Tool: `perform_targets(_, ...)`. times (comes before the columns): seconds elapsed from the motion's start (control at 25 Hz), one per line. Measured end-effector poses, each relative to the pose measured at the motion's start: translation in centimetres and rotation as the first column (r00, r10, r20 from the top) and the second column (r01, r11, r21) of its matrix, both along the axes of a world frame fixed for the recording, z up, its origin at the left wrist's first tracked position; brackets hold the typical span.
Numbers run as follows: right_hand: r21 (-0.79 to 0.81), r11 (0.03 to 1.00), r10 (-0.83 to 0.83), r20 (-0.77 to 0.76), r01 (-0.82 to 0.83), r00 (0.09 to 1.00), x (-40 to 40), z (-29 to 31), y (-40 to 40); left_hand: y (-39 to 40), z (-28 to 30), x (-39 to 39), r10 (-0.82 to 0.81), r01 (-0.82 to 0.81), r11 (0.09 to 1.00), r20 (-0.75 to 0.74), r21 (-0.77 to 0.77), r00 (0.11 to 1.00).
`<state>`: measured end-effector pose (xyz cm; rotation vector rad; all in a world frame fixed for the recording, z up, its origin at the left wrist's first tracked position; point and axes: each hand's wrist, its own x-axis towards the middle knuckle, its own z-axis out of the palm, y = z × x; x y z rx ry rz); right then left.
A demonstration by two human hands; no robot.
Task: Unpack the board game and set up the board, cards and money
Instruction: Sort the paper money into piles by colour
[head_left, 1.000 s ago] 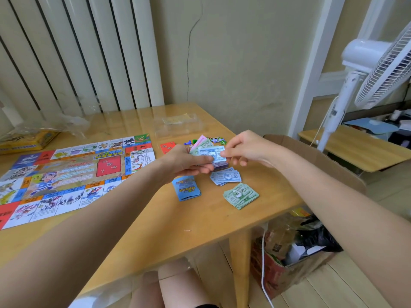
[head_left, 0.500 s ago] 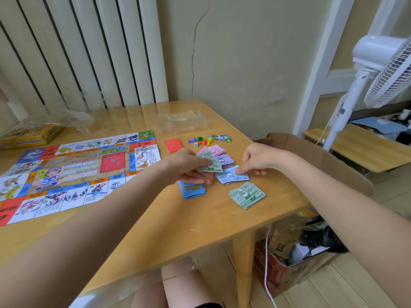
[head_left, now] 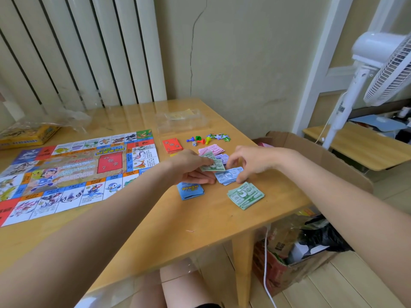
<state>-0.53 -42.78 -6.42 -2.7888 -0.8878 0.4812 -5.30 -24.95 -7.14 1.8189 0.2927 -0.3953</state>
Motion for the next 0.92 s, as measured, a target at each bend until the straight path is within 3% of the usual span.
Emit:
perform_targets(0.28, -0.064, 0.998, 0.011, -0.018, -0.012, 1.0, 0.1, 0.6, 0.2, 0.7, -0.4, 0.3, -0.048, 0.046, 0.998, 0.057, 0.03, 0.997)
perform_targets(0.4, 0.179, 0.981, -0.065, -0.056, 0.074, 0.996, 0.5, 1.3, 0.4, 1.6, -0.3, 0.6, 0.002, -0.001, 1.0, 0.131, -0.011, 0.991)
perform_targets(0.48, 0.403, 0.899, -0.116, -0.154, 0.17, 0.981, 0.6, 1.6, 1.0, 1.6, -0.1, 0.5, -0.038, 0.052, 0.996, 0.182, -0.073, 0.983)
perform_targets(0.56, 0.513, 0.827, -0.116, -0.244, 0.229, 0.963, 0.5, 1.7, 1.7, 1.2, 0.2, 0.2, -0.088, 0.109, 0.991, 0.226, -0.082, 0.97)
perform_targets(0.8, 0.553, 0.794, -0.169, -0.199, 0.253, 0.965, 0.2, 2.2, 1.6, 0.9, 0.6, -0.2, -0.095, 0.145, 0.956, 0.199, -0.254, 0.975)
perform_targets(0.92, 0.572, 0.777, -0.167, -0.214, 0.262, 0.962, -0.4, 2.3, 1.3, 0.9, 0.9, -0.5, -0.14, 0.176, 0.969, 0.201, -0.176, 0.97)
